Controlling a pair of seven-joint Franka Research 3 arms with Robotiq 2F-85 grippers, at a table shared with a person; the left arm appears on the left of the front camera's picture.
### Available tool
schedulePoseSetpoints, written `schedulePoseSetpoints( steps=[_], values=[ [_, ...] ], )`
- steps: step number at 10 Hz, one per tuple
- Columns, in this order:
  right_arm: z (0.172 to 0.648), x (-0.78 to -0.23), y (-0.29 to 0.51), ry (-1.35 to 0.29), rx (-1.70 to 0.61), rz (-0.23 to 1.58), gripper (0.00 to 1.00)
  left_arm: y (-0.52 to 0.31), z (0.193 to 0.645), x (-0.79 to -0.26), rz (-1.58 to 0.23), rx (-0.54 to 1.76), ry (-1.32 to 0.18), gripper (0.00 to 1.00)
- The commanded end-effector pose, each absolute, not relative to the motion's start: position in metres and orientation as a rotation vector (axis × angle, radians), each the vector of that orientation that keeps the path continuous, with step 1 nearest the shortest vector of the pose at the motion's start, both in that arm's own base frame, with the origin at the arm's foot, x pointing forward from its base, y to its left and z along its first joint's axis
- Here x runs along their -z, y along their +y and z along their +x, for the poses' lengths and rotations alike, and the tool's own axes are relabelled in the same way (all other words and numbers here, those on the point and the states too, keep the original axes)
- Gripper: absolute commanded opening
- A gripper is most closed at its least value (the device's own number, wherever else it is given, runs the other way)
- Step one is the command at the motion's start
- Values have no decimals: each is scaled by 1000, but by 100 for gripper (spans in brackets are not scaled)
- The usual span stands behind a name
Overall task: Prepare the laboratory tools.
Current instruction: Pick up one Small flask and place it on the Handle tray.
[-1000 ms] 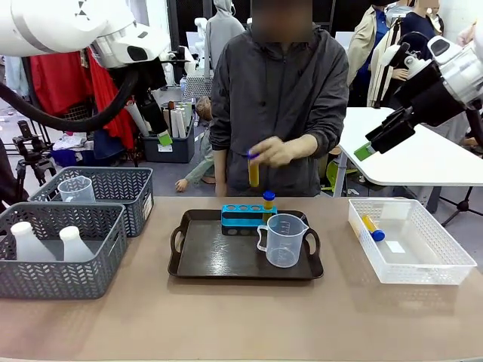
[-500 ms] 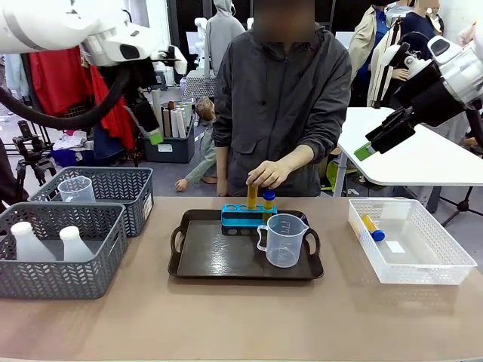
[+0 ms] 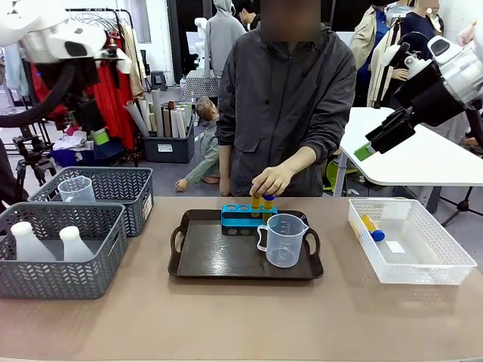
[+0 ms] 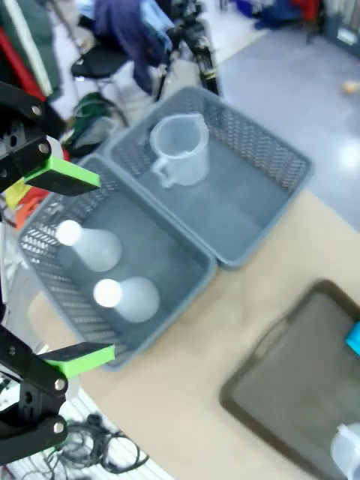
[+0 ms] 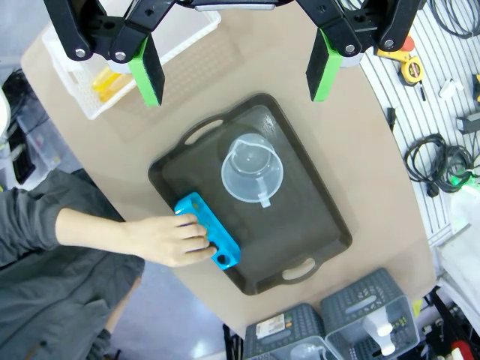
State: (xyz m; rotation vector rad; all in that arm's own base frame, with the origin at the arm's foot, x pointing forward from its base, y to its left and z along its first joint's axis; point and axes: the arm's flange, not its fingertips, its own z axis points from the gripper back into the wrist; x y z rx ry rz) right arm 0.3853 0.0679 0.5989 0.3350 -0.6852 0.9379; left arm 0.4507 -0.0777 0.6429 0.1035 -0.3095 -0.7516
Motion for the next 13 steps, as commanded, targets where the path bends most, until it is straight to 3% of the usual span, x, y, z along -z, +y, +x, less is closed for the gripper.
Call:
schedulePoseSetpoints(
  steps=[1,6,8,13],
  values=[
    [385,-597,67,-707,-949,368,100,-47,441,-624,145,616,-274,100],
    [385,-597,67,-707,-949,368,100,35,440,-547,33,277,-99,100],
    [385,-597,67,-707,-949,368,100,43,439,-532,14,199,-94,100],
    [385,-597,67,-707,-949,368,100,47,440,-531,39,249,-70,100]
  ],
)
